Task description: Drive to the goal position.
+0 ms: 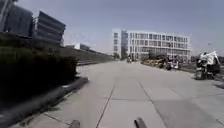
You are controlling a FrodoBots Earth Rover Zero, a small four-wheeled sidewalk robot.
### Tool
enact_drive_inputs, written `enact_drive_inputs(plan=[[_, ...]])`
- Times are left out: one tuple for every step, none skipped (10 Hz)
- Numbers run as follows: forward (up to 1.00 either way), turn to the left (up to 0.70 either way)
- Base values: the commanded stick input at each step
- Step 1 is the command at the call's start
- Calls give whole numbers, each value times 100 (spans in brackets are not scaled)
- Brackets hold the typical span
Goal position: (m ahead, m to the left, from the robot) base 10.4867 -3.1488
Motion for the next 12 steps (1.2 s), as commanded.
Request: enact_drive_inputs(plan=[[100,1],[100,1],[100,1],[100,1],[100,1],[100,1],[100,1],[100,1],[100,1],[100,1],[100,1],[100,1]])
